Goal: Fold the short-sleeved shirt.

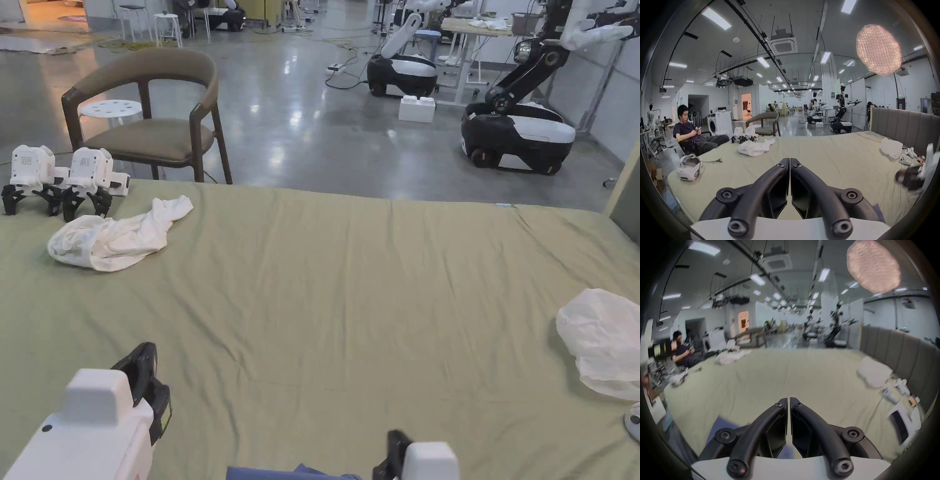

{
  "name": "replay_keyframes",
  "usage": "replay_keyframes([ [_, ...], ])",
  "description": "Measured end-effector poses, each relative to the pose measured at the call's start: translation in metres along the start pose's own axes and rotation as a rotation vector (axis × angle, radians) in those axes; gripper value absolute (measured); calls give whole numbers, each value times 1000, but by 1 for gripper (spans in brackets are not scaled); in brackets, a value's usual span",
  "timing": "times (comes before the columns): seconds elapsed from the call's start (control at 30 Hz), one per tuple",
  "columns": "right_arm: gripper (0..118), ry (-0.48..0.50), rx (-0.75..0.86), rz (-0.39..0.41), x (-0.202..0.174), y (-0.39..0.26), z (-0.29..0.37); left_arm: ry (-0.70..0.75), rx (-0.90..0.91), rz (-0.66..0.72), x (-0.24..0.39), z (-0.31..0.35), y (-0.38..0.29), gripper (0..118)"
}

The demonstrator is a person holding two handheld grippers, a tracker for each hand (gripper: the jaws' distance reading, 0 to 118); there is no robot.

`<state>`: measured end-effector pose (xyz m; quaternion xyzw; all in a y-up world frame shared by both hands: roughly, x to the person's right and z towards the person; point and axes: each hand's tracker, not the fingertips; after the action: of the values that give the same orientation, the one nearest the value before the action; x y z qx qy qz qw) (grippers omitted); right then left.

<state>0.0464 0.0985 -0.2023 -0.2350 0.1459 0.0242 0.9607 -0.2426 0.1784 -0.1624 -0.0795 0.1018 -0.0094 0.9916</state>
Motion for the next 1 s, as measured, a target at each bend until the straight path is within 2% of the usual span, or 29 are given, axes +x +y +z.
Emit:
replay_keyframes([
  [0.07,2,31,-78,26,-13,-26,-18,4,-42,27,-7,7,-12,4],
  [0.13,2,15,-125,27,-20,-46,-30,2,-81,40,-14,14,-24,4],
  [0.23,2,-10,-192,-17,-19,-68,-42,2,-151,70,-24,22,-40,4],
  [0.3,2,-8,-197,-33,-17,-75,-46,-24,-207,116,-31,27,-51,4],
  [0.4,2,-18,-178,-12,-17,-75,-48,-106,-321,172,-40,28,-64,4],
  [0.47,2,-18,-178,1,-18,-76,-49,-198,-432,222,-44,21,-73,14],
  [0.57,2,-17,-174,16,-17,-77,-50,-401,-613,326,-51,-1,-87,47],
  [0.6,2,-16,-173,19,-17,-77,-49,-449,-664,358,-52,-9,-92,63],
  [0.67,2,-11,-170,25,-16,-77,-49,-526,-736,458,-54,-26,-104,79],
  [0.73,2,-7,-169,28,-15,-78,-49,-555,-792,537,-53,-45,-116,84],
  [1.0,2,14,-179,51,-13,-76,-49,-796,-1014,707,-38,-107,-166,82],
])
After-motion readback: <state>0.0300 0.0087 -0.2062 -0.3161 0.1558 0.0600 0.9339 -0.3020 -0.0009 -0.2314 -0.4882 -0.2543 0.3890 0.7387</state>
